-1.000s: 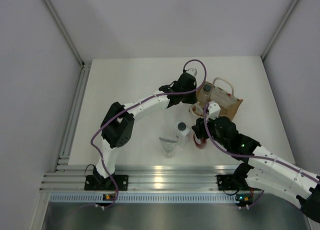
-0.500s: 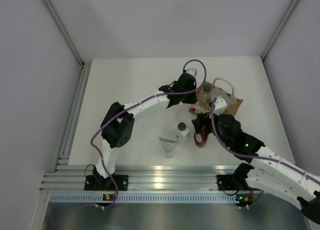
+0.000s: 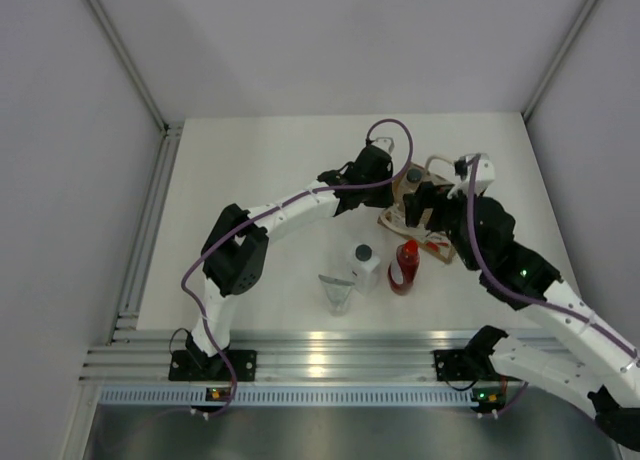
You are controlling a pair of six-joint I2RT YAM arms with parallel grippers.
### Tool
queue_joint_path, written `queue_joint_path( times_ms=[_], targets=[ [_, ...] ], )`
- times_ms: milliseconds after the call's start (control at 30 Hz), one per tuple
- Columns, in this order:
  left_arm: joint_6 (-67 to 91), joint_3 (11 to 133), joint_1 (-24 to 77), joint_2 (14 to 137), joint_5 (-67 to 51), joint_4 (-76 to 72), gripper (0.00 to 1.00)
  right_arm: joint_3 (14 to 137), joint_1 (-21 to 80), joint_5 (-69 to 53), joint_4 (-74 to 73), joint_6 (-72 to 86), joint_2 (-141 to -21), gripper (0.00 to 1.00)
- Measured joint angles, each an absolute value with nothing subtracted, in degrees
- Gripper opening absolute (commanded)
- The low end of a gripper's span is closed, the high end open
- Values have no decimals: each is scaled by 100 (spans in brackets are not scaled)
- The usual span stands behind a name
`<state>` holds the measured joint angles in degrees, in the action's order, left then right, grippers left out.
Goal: Take the personal care products out of the canvas bag
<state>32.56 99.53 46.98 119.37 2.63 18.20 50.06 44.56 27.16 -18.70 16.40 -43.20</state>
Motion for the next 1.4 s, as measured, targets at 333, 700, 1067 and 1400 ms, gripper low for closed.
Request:
queue_joint_path(
  times_ms=[333, 700, 1067, 1400],
  targets=[
    [3295, 9931, 4698, 11926, 268, 1815, 0, 6064, 2685, 2383, -2512, 2324, -6333, 79],
    [3492, 9898, 4698, 11909, 290, 1815, 0, 6971, 2401, 1914, -2488, 2556, -7915, 76],
    [3557, 9898, 4698, 11909, 294, 1815, 0, 7065, 2279, 1933, -2480, 2711, -8608, 73],
    [3564, 9898, 4694, 11907, 290, 1820, 0, 7140, 2193, 1938, -2252, 2864, -9109, 66]
  ],
)
